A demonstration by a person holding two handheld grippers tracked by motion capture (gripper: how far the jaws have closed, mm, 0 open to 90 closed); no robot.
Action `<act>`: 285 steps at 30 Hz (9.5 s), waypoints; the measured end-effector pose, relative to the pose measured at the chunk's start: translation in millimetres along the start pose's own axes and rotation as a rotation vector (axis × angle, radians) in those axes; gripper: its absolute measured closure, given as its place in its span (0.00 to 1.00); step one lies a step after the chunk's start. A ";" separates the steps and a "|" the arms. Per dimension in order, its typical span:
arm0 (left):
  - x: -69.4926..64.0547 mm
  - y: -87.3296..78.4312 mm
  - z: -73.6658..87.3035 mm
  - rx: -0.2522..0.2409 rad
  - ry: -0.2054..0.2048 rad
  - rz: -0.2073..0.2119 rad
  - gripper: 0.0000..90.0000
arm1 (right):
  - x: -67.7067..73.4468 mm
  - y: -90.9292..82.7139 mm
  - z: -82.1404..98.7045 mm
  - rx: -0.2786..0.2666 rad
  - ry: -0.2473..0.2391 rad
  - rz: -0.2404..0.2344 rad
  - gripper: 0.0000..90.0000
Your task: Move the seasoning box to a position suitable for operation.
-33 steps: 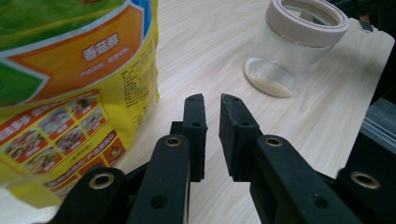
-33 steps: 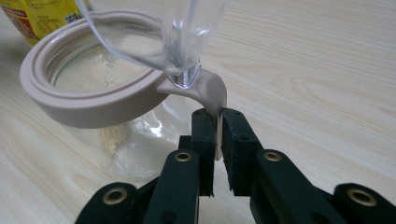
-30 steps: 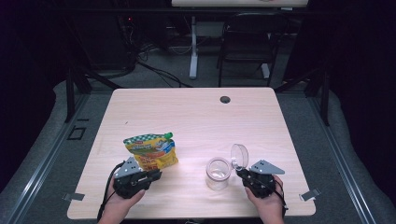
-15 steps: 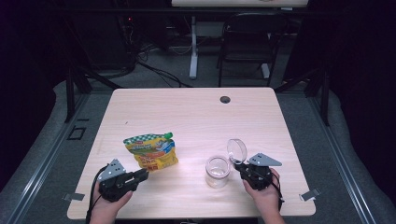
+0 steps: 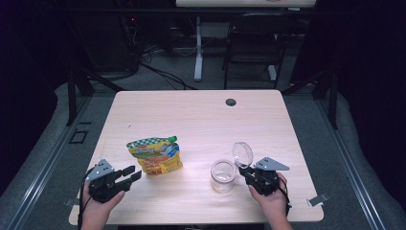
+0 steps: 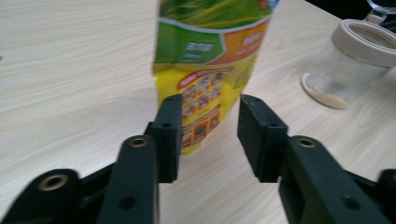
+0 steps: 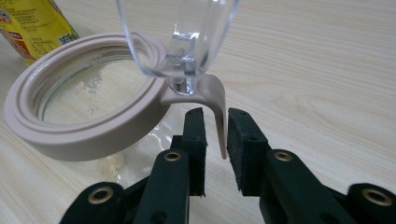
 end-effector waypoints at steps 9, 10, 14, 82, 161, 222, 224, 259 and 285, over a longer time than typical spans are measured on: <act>19.4 8.9 -1.8 -0.015 -0.023 -0.002 0.54 | -2.1 -9.5 6.5 -0.007 0.007 0.010 0.79; 20.8 10.9 -2.6 -0.015 -0.017 -0.002 0.54 | -2.4 -10.9 7.6 -0.011 0.008 0.016 0.79; 25.7 22.0 -5.0 -0.009 -0.003 0.018 0.55 | -5.2 -17.7 12.5 -0.005 0.015 0.032 0.78; 5.9 53.6 -1.9 0.067 -0.020 0.170 0.81 | -19.2 -30.5 20.1 -0.021 0.072 0.064 0.74; 17.6 106.9 -1.4 0.108 -0.091 0.281 0.55 | -20.8 -46.9 36.6 -0.015 0.090 0.096 0.71; 6.2 101.5 -9.9 0.050 -0.005 0.192 0.72 | -22.7 -50.1 38.9 -0.013 0.096 0.106 0.71; 6.7 100.4 -10.5 0.050 -0.003 0.189 0.72 | -23.0 -50.4 39.0 -0.011 0.093 0.108 0.71; -18.3 85.1 -21.8 0.078 0.215 0.075 0.73 | -13.8 -55.7 30.8 -0.051 0.053 0.100 0.60; -32.8 83.5 -23.4 0.106 0.328 0.005 0.73 | -1.0 -58.8 22.8 -0.069 0.048 0.053 0.43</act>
Point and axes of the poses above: each handheld gripper's, and its own axes: y roughly forward along the jaws, z roughly out of its underside, x roughly to its left, the point moved 3 cm from there along y, roughly forward along the jaws, and after that the axes turned 5 degrees about z, right-handed, at the moved point
